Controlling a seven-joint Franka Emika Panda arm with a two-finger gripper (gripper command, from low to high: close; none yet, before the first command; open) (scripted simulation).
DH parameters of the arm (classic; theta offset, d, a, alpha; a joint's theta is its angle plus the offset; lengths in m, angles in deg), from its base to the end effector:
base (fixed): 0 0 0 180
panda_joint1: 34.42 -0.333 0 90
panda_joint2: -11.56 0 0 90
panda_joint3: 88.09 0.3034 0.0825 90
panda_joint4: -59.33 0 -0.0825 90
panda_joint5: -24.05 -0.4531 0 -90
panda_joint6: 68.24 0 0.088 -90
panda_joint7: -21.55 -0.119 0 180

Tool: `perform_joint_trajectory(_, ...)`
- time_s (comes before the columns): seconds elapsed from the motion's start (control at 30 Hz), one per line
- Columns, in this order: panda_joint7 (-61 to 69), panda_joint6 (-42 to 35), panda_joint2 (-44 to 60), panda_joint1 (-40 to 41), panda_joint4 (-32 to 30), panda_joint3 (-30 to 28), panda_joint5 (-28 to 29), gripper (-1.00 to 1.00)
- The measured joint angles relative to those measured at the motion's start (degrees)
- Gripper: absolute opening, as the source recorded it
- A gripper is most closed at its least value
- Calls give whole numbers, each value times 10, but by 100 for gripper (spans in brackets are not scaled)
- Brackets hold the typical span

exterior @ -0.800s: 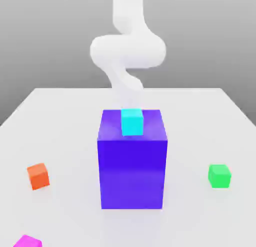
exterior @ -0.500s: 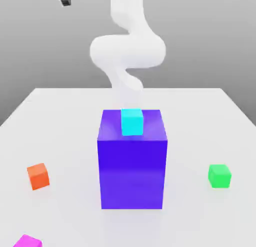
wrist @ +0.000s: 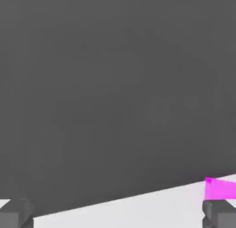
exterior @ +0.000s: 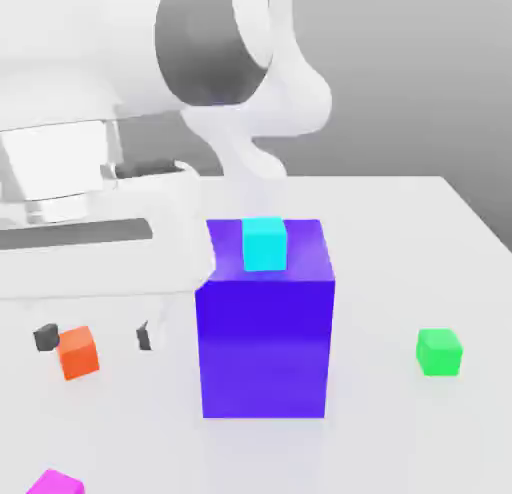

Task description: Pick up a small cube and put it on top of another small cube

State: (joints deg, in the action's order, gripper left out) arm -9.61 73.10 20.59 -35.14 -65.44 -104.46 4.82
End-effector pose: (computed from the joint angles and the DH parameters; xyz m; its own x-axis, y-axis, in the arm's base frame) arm 0.5941 -0.1656 0.2633 0.4902 -0.8716 -0.0018 -0.8486 -0.4768 -0.2293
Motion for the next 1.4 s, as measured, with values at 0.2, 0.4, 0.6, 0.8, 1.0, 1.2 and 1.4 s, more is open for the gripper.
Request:
perform_joint_trajectory(0.2,-1,33,109,19,12,-16,7,0)
perform_joint_trajectory(0.4,5,89,219,42,30,-14,6,0)
perform_joint_trajectory(0.6,16,116,256,56,40,3,-11,-100)
perform_joint_trajectory(0.8,-2,78,204,38,26,-22,15,-100)
perform_joint_trajectory(1.0,82,67,116,-34,-52,32,84,-100)
perform_joint_trajectory(1.2,198,77,44,-101,-134,111,135,-100)
perform_joint_trajectory(1.4,327,90,-29,-165,-217,194,165,-100)
